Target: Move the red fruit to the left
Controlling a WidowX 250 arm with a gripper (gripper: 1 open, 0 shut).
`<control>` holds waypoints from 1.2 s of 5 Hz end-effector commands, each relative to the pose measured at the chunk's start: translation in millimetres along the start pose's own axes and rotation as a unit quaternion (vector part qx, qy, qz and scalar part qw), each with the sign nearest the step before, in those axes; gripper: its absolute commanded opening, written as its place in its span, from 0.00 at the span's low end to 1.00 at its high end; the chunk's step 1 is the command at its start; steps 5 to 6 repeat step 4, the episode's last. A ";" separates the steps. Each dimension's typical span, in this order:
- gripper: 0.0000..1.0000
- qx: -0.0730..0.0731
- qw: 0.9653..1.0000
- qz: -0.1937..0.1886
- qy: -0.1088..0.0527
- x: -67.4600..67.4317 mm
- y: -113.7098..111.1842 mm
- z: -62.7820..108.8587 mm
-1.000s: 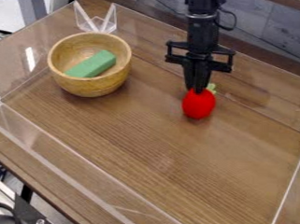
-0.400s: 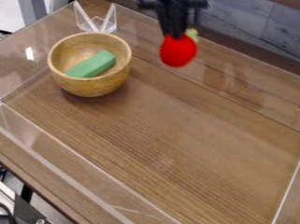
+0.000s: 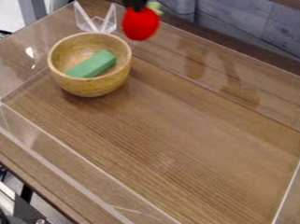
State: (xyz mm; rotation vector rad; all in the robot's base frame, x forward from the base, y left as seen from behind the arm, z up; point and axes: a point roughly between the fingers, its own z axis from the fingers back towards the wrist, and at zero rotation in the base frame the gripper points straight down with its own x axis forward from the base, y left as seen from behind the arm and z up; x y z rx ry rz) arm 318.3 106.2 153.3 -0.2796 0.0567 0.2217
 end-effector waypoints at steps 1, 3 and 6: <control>0.00 0.018 0.999 0.001 -0.040 1.5 18.1 24.3; 0.00 0.030 0.999 0.025 -0.032 8.4 54.3 9.2; 0.00 0.034 0.999 0.030 -0.028 11.6 61.7 -0.2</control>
